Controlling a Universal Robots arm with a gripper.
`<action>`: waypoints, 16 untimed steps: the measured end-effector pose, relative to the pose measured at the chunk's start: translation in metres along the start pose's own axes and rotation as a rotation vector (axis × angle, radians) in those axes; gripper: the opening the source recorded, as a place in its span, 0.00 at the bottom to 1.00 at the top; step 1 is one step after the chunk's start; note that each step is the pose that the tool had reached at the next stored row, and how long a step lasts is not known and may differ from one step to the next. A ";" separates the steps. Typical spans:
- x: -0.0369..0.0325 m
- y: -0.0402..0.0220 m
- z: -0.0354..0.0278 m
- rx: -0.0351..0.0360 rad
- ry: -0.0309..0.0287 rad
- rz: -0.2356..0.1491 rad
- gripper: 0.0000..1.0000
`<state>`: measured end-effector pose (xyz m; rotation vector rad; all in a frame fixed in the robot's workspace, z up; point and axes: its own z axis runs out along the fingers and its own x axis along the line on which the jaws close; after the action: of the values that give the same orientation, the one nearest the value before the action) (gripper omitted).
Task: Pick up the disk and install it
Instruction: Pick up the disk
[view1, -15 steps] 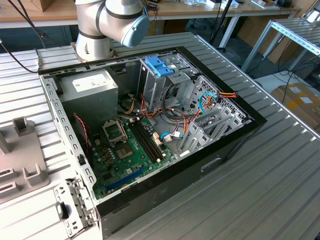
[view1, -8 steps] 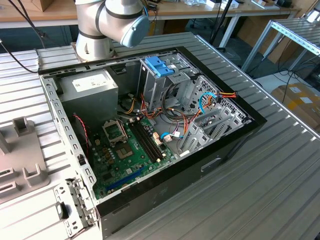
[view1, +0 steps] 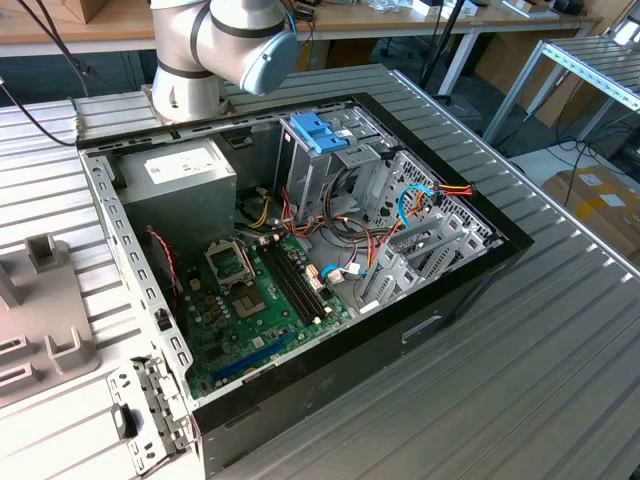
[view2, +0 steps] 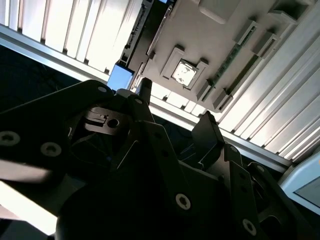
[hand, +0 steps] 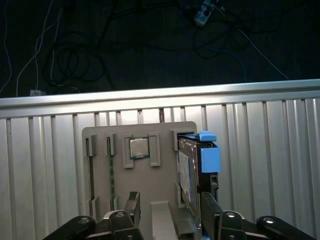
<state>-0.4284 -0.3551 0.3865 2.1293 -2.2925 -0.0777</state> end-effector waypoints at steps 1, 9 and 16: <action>-0.0007 0.0000 0.0000 0.0000 0.0000 0.000 0.60; -0.0080 0.0006 0.0005 0.0000 0.0000 0.000 0.60; -0.0142 0.0010 0.0008 0.0000 0.0000 0.000 0.60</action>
<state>-0.4284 -0.3408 0.3861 2.1294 -2.2925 -0.0776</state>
